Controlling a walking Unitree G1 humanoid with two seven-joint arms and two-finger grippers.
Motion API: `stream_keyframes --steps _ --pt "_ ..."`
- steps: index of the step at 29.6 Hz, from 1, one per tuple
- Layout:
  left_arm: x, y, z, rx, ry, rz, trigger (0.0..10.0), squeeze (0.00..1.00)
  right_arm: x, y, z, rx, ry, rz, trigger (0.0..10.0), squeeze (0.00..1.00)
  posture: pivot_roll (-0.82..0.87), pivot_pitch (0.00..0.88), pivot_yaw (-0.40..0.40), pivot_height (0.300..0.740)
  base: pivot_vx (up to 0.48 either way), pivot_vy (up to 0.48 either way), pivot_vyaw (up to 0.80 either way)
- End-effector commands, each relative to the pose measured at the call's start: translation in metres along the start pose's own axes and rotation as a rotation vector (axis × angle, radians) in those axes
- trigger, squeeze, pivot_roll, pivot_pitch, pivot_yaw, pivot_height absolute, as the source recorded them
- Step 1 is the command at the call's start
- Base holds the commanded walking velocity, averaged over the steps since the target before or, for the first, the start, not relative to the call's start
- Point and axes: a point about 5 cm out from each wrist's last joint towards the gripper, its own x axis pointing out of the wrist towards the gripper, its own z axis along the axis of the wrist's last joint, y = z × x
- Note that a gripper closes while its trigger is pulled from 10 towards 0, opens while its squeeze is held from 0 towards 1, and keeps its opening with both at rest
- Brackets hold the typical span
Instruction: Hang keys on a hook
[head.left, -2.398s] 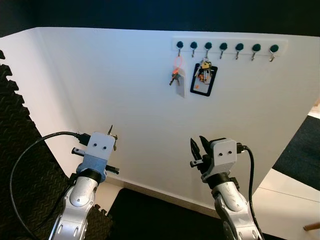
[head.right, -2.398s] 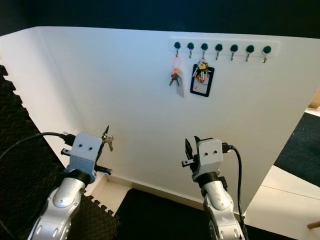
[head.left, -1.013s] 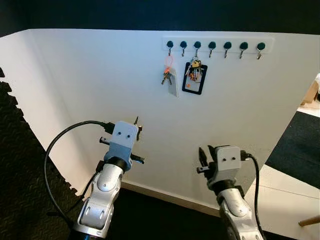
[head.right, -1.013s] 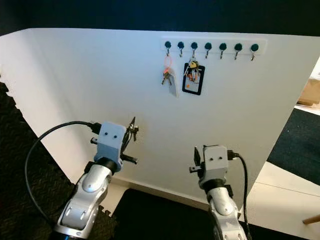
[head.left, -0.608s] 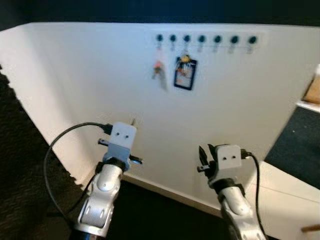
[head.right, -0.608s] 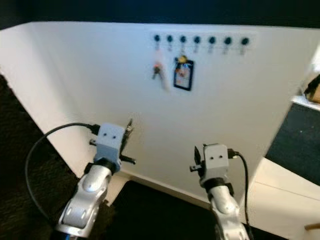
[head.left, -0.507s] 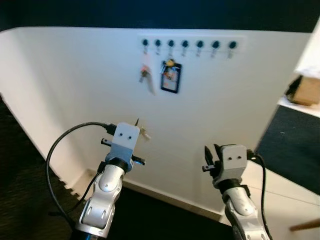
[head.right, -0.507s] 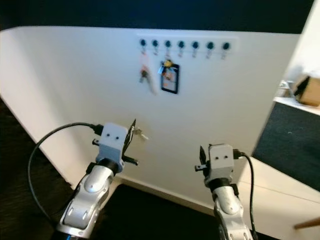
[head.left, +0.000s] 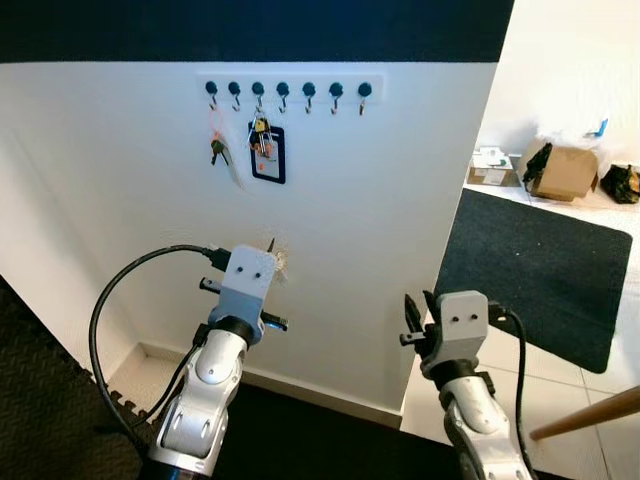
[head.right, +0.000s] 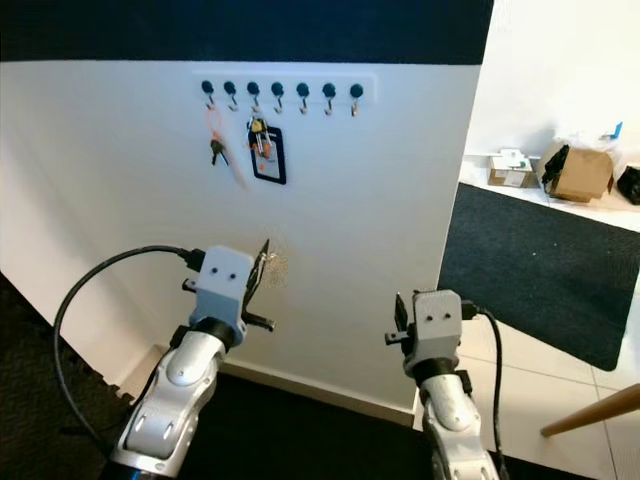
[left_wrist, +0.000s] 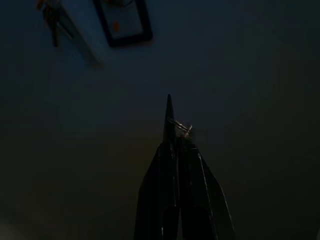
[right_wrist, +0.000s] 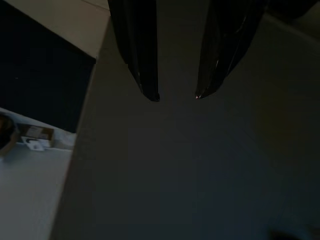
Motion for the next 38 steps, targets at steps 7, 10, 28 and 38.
stream_keyframes --steps 7,10,28,38 --pt "-0.001 0.003 -0.003 0.017 0.008 0.016 10.0 0.0 -0.001 0.002 -0.003 0.005 0.012 0.006 10.0 0.0 0.05 0.17 0.075 0.74 0.0 0.0 0.0" --pt "-0.001 0.004 -0.004 0.017 0.01 0.019 10.0 0.0 -0.001 0.003 -0.003 0.007 0.01 0.007 10.0 0.0 0.05 0.171 0.075 0.74 0.0 0.0 0.0" --pt "0.043 0.041 0.043 0.054 -0.121 0.114 10.0 0.0 0.011 0.017 0.018 0.027 -0.061 0.038 10.0 0.0 0.05 0.213 0.091 0.74 0.0 0.0 0.0" --pt "0.071 0.06 0.11 0.514 -0.334 0.166 10.0 0.0 0.007 0.013 0.017 0.021 -0.059 0.022 10.0 0.0 0.05 0.203 0.102 0.74 0.0 0.0 0.0"
